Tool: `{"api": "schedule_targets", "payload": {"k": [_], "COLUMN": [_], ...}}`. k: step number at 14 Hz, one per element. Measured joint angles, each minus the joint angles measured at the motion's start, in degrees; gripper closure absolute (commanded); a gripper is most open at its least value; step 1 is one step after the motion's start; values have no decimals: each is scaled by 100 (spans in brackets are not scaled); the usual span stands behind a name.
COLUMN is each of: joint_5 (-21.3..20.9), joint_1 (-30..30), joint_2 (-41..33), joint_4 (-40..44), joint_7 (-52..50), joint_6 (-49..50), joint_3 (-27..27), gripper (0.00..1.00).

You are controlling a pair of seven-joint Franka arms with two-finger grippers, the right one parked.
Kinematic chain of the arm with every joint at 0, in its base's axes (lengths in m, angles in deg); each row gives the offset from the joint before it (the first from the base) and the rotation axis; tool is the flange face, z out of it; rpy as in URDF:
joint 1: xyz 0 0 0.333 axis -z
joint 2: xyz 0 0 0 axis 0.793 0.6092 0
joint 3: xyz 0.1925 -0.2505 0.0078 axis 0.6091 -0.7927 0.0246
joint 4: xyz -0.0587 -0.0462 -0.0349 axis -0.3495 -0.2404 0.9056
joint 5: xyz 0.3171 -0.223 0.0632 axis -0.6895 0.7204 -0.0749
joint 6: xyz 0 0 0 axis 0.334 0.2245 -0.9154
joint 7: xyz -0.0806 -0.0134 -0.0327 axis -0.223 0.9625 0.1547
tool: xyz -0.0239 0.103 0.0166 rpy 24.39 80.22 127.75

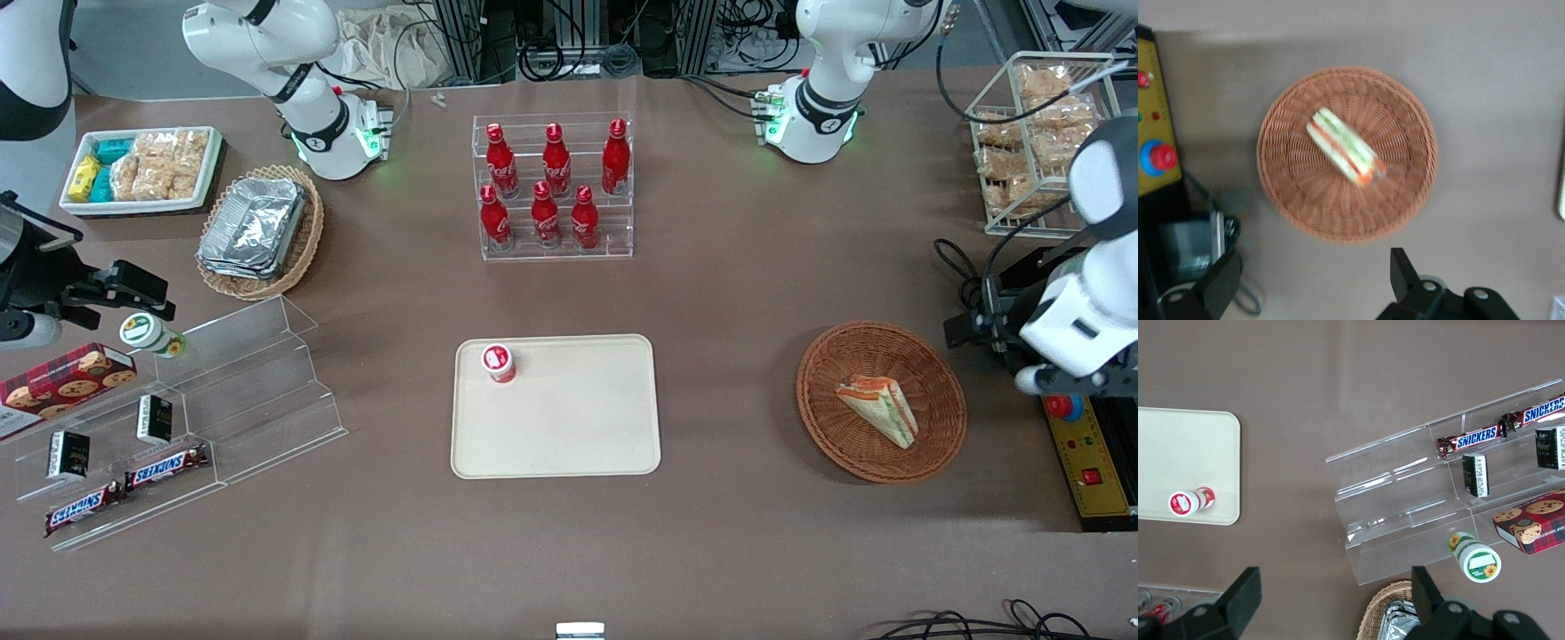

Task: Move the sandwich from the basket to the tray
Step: 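Move the left gripper down over the wrapped sandwich in the wicker basket, then lower the left gripper and close it on the wrapped sandwich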

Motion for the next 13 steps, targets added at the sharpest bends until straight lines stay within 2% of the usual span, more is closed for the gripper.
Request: {"api": "schedule_targets", "payload": {"k": [2, 6, 13], "joint_5": [81, 236, 240], "joint_1": [-2, 20, 114], "joint_2": [201, 641, 1128], "joint_4": [-382, -590, -907], "joint_7": [-41, -616, -2615], "joint_6": [-681, -1144, -2145], "joint_3": [11, 5, -21], "gripper": [1, 2, 2]}}
